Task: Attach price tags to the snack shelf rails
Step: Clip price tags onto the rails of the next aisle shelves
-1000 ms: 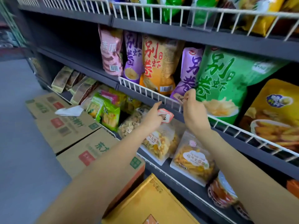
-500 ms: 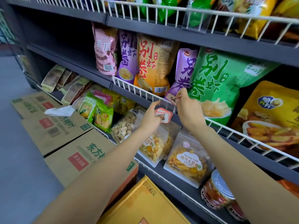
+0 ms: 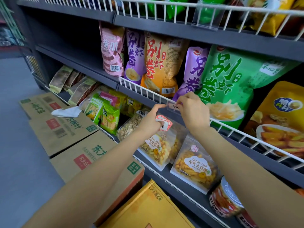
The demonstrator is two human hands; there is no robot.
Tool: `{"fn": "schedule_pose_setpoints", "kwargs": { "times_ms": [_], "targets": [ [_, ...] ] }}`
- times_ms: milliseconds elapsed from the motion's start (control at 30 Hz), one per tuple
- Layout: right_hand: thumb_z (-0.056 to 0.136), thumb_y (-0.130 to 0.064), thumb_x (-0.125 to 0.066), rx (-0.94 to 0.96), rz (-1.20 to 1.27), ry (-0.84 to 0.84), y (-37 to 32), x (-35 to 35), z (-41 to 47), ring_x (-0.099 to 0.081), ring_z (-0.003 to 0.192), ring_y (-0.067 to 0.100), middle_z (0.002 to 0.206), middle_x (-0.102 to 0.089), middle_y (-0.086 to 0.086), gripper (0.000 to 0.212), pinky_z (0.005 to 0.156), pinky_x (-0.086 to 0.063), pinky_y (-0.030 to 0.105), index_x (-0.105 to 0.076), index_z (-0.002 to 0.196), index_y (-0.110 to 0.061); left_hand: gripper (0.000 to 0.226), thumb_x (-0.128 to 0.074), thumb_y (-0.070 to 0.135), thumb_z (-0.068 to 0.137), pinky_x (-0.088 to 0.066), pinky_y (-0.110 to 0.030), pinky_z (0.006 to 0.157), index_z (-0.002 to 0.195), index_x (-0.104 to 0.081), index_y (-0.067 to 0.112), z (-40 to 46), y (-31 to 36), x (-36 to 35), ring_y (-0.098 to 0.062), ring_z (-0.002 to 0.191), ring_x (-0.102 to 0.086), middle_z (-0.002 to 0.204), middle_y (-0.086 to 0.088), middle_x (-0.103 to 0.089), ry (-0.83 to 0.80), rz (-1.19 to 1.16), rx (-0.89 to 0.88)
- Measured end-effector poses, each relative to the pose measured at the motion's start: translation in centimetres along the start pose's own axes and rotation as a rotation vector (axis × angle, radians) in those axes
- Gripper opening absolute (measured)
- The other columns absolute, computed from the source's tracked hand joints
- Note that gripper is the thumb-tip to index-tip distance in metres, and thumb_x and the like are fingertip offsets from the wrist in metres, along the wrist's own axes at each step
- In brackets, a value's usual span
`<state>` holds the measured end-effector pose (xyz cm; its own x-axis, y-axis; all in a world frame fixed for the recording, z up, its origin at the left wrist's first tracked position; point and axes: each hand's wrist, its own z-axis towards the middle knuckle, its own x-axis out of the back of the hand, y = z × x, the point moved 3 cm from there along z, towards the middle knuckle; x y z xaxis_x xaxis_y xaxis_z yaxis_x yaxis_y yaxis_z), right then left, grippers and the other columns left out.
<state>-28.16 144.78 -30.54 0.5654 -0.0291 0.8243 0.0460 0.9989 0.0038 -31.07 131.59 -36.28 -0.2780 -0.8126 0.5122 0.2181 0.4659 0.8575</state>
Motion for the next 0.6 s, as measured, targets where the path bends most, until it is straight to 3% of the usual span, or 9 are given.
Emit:
{"fn": "schedule_pose_setpoints", "kwargs": {
  "times_ms": [133, 200, 267, 367, 467, 600],
  "targets": [
    [0.066, 0.005, -0.076, 0.078, -0.068, 0.085, -0.5, -0.8, -0.6, -0.056, 0.078, 0.033, 0.083, -0.058, 0.014, 0.02, 0.05, -0.032, 0.026, -0.071, 0.083, -0.002, 0.06, -0.051, 0.003, 0.088, -0.055, -0.05, 0.073, 0.127, -0.034, 0.045, 0.2, 0.0, 0.1, -0.028, 0.086, -0.065, 0.105, -0.013, -0.06, -0.001, 0.017, 0.001],
    [0.05, 0.012, -0.08, 0.107, -0.096, 0.119, -0.7, -0.6, -0.7, -0.055, 0.068, 0.032, 0.07, -0.057, 0.013, 0.032, 0.045, -0.031, 0.025, -0.07, 0.076, -0.004, 0.059, -0.05, 0.004, 0.089, -0.056, -0.047, 0.075, 0.129, -0.033, 0.044, 0.1, 0.0, 0.0, -0.026, 0.087, -0.063, 0.109, -0.013, -0.058, 0.008, 0.019, -0.003],
    [0.042, 0.016, -0.077, 0.127, -0.096, 0.127, -0.8, -0.4, -0.8, -0.055, 0.066, 0.032, 0.067, -0.057, 0.013, 0.041, 0.044, -0.036, 0.027, -0.068, 0.077, -0.004, 0.058, -0.049, 0.004, 0.09, -0.054, -0.039, 0.068, 0.13, -0.033, 0.042, 0.1, 0.0, -0.1, -0.027, 0.089, -0.062, 0.117, -0.015, -0.055, 0.021, 0.017, -0.007],
    [0.046, 0.016, -0.073, 0.167, -0.069, 0.122, -0.9, 0.0, -1.2, -0.056, 0.069, 0.035, 0.069, -0.057, 0.017, 0.04, 0.047, -0.041, 0.032, -0.066, 0.082, -0.001, 0.056, -0.048, 0.005, 0.091, -0.044, -0.027, 0.058, 0.13, -0.033, 0.042, 0.2, -0.1, -0.4, -0.026, 0.085, -0.059, 0.123, -0.016, -0.051, 0.036, 0.024, -0.008],
    [0.056, 0.011, -0.072, 0.215, -0.044, 0.126, -0.5, 0.0, -1.5, -0.055, 0.072, 0.037, 0.074, -0.057, 0.02, 0.03, 0.05, -0.044, 0.037, -0.068, 0.083, 0.0, 0.055, -0.048, 0.006, 0.091, -0.053, -0.037, 0.069, 0.13, -0.033, 0.042, 0.3, -0.1, -0.3, -0.023, 0.086, -0.061, 0.122, -0.013, -0.052, 0.045, 0.012, -0.007],
    [0.048, 0.01, -0.079, 0.213, -0.068, 0.142, -0.3, -0.3, -1.6, -0.055, 0.072, 0.034, 0.076, -0.057, 0.015, 0.036, 0.051, -0.044, 0.033, -0.069, 0.079, -0.004, 0.055, -0.049, 0.006, 0.091, -0.054, -0.044, 0.081, 0.13, -0.033, 0.042, 0.5, 0.0, -0.4, -0.025, 0.093, -0.062, 0.12, -0.013, -0.053, 0.052, 0.015, -0.003]
  ]
}}
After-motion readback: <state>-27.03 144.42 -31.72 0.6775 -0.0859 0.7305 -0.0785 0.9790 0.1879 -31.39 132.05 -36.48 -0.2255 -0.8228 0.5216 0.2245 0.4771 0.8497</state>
